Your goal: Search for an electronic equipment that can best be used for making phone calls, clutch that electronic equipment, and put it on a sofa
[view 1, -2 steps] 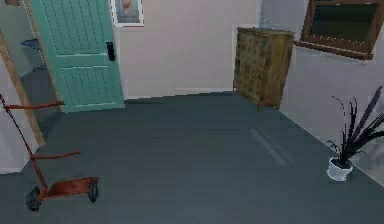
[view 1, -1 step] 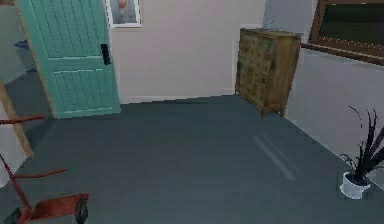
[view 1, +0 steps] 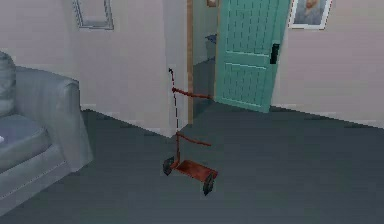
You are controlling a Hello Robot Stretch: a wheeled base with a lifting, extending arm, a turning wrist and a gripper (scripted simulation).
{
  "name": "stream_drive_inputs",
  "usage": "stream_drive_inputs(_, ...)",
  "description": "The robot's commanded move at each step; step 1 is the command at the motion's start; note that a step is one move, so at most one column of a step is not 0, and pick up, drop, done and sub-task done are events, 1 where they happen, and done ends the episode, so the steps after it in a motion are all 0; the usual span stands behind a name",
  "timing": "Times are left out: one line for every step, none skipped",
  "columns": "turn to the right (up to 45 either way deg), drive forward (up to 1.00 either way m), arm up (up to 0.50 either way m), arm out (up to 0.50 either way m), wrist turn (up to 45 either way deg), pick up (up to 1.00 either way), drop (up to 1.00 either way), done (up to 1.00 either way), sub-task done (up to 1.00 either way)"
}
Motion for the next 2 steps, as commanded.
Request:
stream_drive_inputs(-6.0,0.00,0.00,0.00,0.0,0.00,0.00,0.00,0.00)
stream_drive_inputs(0.0,0.40,0.00,0.00,0.0,0.00,0.00,0.00,0.00)
